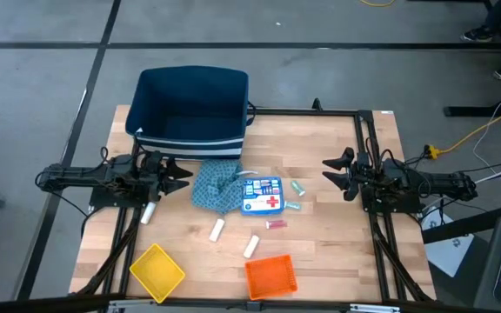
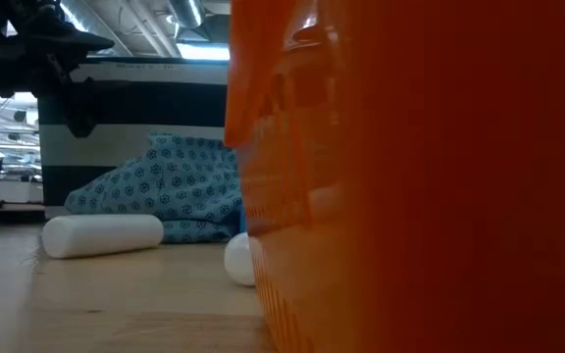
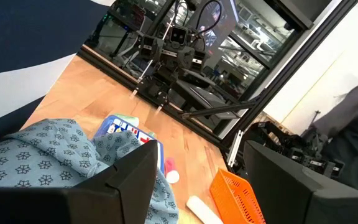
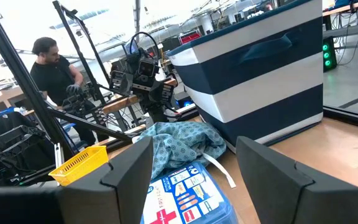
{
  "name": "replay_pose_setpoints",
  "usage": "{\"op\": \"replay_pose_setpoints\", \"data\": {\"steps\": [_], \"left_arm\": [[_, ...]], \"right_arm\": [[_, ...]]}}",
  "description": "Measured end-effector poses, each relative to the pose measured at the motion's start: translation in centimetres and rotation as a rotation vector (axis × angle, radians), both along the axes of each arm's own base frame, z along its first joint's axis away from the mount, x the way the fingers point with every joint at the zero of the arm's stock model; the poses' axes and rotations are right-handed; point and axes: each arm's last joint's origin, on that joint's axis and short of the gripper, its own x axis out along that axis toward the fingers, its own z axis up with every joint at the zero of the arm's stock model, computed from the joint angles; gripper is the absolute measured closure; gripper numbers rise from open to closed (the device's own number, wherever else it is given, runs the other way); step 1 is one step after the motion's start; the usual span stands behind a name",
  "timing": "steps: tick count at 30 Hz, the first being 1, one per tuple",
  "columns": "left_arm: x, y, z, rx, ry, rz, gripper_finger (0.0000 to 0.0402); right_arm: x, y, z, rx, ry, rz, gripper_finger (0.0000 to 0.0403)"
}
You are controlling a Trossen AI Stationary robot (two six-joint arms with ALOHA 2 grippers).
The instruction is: Pick & Place Medicine items
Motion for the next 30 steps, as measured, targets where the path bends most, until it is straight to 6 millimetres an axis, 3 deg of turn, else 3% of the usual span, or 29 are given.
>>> {"op": "replay_pose_setpoints", "data": {"steps": [11,19,26,30], "left_arm": [[0.0,0.0,0.0,0.000,0.000,0.000,0.0164],[0.0,0.0,0.0,0.000,0.000,0.000,0.0164],[0.0,0.0,0.0,0.000,0.000,0.000,0.0164],[0.0,0.0,0.0,0.000,0.000,0.000,0.0164]], "right_arm": [[-0.2,-0.5,0.4,0.088,-0.054,-0.185,0.0170],[-0.3,-0.8,0.4,0.308,-0.124,-0.246,0.0170],[-0.7,-1.5,0.3,0.571,-0.281,-0.506,0.0170],[-0.7,-1.5,0.4,0.674,-0.340,-0.485,0.0170]]}}
